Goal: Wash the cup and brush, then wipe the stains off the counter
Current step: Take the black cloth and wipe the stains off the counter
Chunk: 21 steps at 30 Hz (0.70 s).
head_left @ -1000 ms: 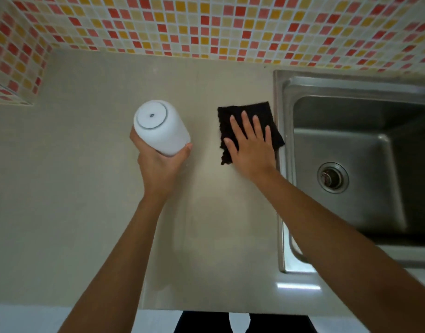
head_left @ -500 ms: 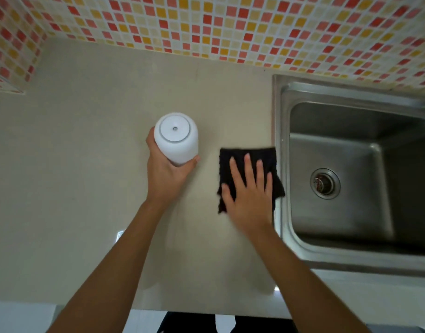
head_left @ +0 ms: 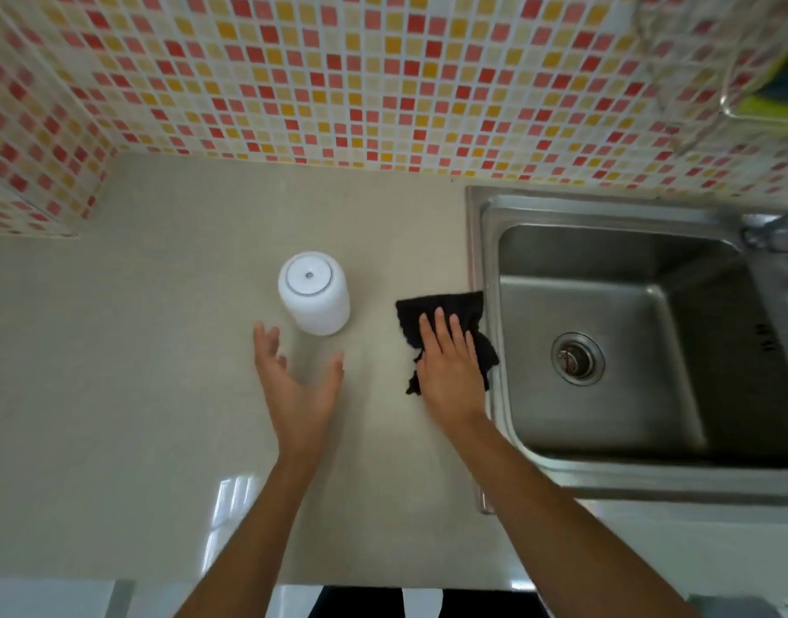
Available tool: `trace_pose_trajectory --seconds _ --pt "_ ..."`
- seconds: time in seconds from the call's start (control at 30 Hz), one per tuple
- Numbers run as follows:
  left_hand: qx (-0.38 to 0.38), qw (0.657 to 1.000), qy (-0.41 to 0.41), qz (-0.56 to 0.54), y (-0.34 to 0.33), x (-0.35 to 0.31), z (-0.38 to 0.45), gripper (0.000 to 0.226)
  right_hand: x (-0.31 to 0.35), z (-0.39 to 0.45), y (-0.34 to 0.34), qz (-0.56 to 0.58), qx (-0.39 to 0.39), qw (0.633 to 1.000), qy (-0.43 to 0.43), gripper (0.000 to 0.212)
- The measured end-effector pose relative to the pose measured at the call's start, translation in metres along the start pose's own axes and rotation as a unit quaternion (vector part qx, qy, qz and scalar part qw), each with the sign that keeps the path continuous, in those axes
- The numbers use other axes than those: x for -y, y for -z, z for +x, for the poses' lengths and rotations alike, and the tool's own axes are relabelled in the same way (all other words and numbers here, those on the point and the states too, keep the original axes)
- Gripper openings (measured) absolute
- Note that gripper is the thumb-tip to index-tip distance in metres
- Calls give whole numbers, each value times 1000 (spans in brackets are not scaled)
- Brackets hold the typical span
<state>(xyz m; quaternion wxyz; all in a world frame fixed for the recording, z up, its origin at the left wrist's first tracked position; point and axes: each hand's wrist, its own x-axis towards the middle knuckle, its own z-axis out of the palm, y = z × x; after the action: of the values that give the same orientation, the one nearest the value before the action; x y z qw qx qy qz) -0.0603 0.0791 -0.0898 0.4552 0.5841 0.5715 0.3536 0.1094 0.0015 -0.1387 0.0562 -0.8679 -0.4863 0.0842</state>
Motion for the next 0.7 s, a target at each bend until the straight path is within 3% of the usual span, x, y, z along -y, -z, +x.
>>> trace_pose_trajectory --seconds 0.07,0.17,0.23,0.4,0.53,0.6,0.7 --pt "1 999 -27 26 1 0 -36 63 1 -34 -3 7 0 1000 -1 70" --pt "114 986 -68 100 -18 -1 -55 35 2 -74 -4 18 -18 1000 19 53" --pt "179 969 -58 157 -41 -5 -48 42 0 -84 2 54 -41 997 26 49" --pt "220 934 -12 282 -84 -21 -28 62 -37 -57 34 230 -74 970 -36 34" --pt "219 933 46 282 -90 -20 -20 50 -73 -24 48 240 40 968 -59 47" --pt "209 933 40 290 -91 -16 -20 47 -85 -14 52 239 75 968 -34 34" --pt "216 924 38 314 -92 -32 -29 24 -101 -4 58 298 89 950 7 13"
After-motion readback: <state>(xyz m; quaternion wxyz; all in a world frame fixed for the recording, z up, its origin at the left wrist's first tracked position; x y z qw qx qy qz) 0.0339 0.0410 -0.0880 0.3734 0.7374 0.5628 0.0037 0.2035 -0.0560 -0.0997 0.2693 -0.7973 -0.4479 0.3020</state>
